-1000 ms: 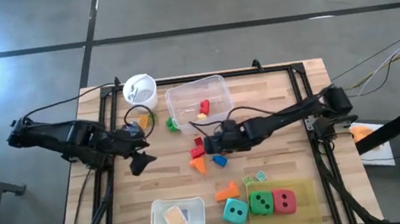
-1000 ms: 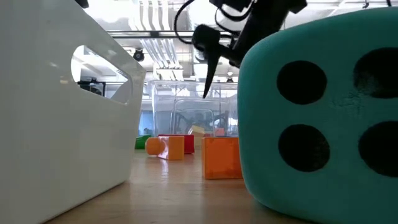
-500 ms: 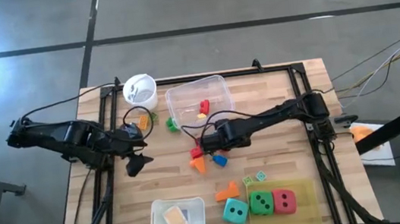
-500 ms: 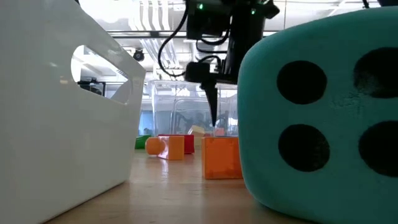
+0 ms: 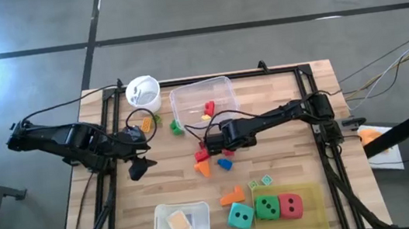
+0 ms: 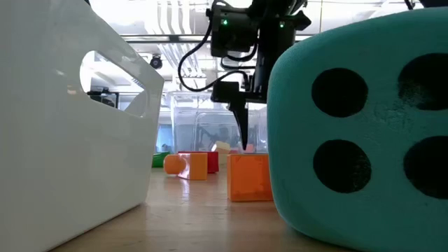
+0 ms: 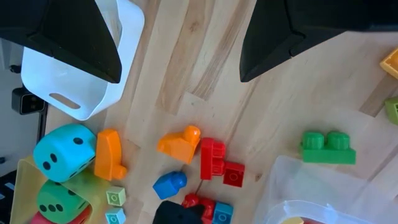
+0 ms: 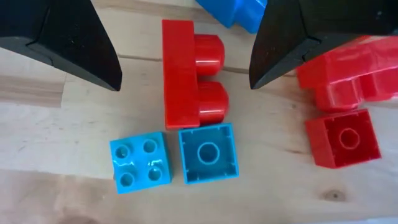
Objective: Pick & Place Toys
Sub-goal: Put the red game piece into the transparent bin
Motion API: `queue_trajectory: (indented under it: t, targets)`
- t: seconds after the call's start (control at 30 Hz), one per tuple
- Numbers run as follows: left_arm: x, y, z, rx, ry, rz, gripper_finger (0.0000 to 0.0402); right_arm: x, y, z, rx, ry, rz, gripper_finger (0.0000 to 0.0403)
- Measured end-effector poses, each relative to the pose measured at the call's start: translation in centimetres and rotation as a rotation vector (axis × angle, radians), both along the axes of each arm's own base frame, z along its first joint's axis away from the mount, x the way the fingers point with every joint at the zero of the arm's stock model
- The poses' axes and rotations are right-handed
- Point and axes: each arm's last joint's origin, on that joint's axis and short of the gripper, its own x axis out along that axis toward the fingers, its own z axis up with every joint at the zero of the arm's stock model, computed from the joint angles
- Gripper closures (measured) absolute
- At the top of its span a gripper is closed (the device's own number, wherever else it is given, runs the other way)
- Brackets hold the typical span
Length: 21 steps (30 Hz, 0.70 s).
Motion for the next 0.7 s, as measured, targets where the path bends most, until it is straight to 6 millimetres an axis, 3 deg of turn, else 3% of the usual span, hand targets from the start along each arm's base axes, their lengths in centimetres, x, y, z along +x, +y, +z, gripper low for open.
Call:
queue_trajectory:
  t: [0.33, 0.7]
  targets:
    - [0.0, 0.0, 0.0, 0.0, 0.0, 0.0, 0.0071, 0.1, 0.6, -0.9, -0.024, 0.022, -0.005, 0.006]
    - [0.0, 0.0, 0.0, -0.005, 0.001, -0.005, 0.0071, 0.0, 2.2, -0.2, -0.136, -0.005, 0.042, 0.006]
